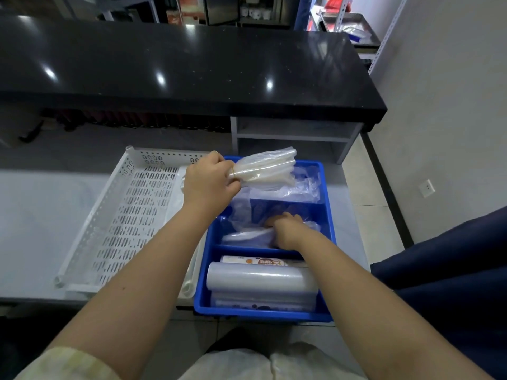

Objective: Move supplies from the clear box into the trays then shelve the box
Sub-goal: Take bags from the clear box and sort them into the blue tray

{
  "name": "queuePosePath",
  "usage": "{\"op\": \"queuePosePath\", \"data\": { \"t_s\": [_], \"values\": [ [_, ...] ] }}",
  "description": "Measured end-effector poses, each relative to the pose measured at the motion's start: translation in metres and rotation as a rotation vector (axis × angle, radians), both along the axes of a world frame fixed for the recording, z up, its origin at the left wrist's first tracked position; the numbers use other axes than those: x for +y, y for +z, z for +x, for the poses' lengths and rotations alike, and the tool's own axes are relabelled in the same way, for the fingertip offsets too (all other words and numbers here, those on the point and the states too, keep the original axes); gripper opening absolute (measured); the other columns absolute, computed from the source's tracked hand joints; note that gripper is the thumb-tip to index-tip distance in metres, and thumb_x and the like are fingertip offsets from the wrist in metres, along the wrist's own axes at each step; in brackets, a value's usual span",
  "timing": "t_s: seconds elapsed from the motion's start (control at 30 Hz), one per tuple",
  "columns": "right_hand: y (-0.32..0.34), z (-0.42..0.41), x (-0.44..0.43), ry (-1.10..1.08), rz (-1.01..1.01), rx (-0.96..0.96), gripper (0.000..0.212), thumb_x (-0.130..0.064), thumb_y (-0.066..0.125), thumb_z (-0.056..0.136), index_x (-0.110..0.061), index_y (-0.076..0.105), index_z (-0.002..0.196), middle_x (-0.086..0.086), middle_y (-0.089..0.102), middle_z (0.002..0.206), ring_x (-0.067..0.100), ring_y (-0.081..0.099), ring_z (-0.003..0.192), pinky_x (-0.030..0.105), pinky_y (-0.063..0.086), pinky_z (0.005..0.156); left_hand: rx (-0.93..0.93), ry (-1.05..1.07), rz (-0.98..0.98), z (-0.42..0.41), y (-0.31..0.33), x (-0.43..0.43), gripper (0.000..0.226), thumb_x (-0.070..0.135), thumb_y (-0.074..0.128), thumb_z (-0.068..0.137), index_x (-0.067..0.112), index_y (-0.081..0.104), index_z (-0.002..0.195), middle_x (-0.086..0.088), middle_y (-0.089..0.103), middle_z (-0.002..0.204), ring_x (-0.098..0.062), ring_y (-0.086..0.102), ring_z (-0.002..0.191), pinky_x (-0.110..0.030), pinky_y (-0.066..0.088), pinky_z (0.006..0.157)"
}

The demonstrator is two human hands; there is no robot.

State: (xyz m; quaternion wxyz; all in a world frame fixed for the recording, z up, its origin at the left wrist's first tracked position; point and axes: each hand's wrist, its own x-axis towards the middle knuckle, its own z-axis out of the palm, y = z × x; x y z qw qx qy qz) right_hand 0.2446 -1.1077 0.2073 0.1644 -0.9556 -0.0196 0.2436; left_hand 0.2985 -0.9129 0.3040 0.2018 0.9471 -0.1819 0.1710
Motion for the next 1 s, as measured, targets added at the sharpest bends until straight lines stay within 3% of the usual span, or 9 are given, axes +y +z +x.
{"op": "queuePosePath", "data": {
  "t_s": [0.13, 0.27, 0.43, 0.57, 0.7, 0.8, 1.0],
  "values": [
    [0.011, -0.005, 0.002, 0.05, 0.016, -0.085, 0.034, -0.024, 0.063, 0.081, -0.039, 0.061, 0.111, 0.005, 0.058, 0.116, 0.029, 0.052, 0.098, 0.04, 0.048, 0.09, -0.023, 0.0, -0.005, 0.001, 0.0, 0.006, 0.02, 0.023, 0.071, 0.073, 0.01, 0.072, 0.088, -0.006, 0.061, 0.085, -0.024, 0.053, 0.07, -0.037, 0.045, 0.062],
    [0.028, -0.017, 0.004, 0.148, -0.061, -0.369, 0.037, -0.018, 0.064, 0.082, -0.031, 0.061, 0.117, 0.006, 0.061, 0.12, 0.032, 0.051, 0.106, 0.042, 0.042, 0.093, -0.035, 0.0, -0.012, 0.003, 0.006, 0.009, 0.019, 0.021, 0.07, 0.073, 0.01, 0.072, 0.088, -0.006, 0.061, 0.085, -0.025, 0.054, 0.07, -0.036, 0.044, 0.062],
    [0.074, -0.025, -0.005, 0.271, -0.167, -0.667, 0.034, -0.003, 0.069, 0.071, -0.015, 0.064, 0.102, 0.004, 0.066, 0.096, 0.03, 0.053, 0.091, 0.037, 0.032, 0.077, -0.052, 0.013, 0.032, 0.017, 0.033, 0.004, 0.019, 0.025, 0.067, 0.074, 0.015, 0.073, 0.089, -0.004, 0.06, 0.089, -0.025, 0.055, 0.076, -0.035, 0.042, 0.067],
    [0.116, -0.038, -0.03, 0.205, -0.151, -0.824, 0.036, 0.003, 0.074, 0.063, -0.014, 0.068, 0.094, 0.005, 0.069, 0.09, 0.03, 0.057, 0.087, 0.044, 0.039, 0.083, 0.004, -0.007, 0.068, 0.032, 0.054, -0.007, 0.023, 0.031, 0.064, 0.076, 0.021, 0.072, 0.095, -0.001, 0.058, 0.095, -0.023, 0.056, 0.08, -0.036, 0.047, 0.071],
    [0.138, -0.064, -0.061, 0.079, -0.18, -0.846, 0.034, 0.005, 0.071, 0.063, -0.014, 0.069, 0.091, 0.005, 0.07, 0.091, 0.031, 0.057, 0.089, 0.045, 0.038, 0.083, 0.118, -0.073, 0.128, 0.028, 0.047, -0.028, 0.025, 0.037, 0.065, 0.079, 0.024, 0.071, 0.099, -0.001, 0.057, 0.098, -0.023, 0.057, 0.084, -0.038, 0.05, 0.074],
    [0.144, -0.088, -0.09, -0.076, -0.17, -0.85, 0.032, 0.003, 0.071, 0.065, -0.014, 0.069, 0.092, 0.006, 0.07, 0.093, 0.033, 0.057, 0.091, 0.045, 0.038, 0.08, 0.217, -0.111, 0.132, 0.015, 0.026, -0.045, 0.018, 0.036, 0.065, 0.079, 0.022, 0.072, 0.087, 0.001, 0.056, 0.093, -0.023, 0.058, 0.081, -0.04, 0.051, 0.074],
    [0.142, -0.113, -0.123, -0.304, -0.202, -0.806, 0.033, 0.0, 0.068, 0.073, -0.015, 0.068, 0.102, 0.006, 0.069, 0.101, 0.033, 0.052, 0.097, 0.044, 0.035, 0.084, 0.331, -0.234, 0.185, -0.016, -0.018, -0.065, 0.017, 0.031, 0.063, 0.075, 0.017, 0.061, 0.066, 0.0, 0.051, 0.078, -0.026, 0.056, 0.072, -0.029, 0.038, 0.055]
  ]
}}
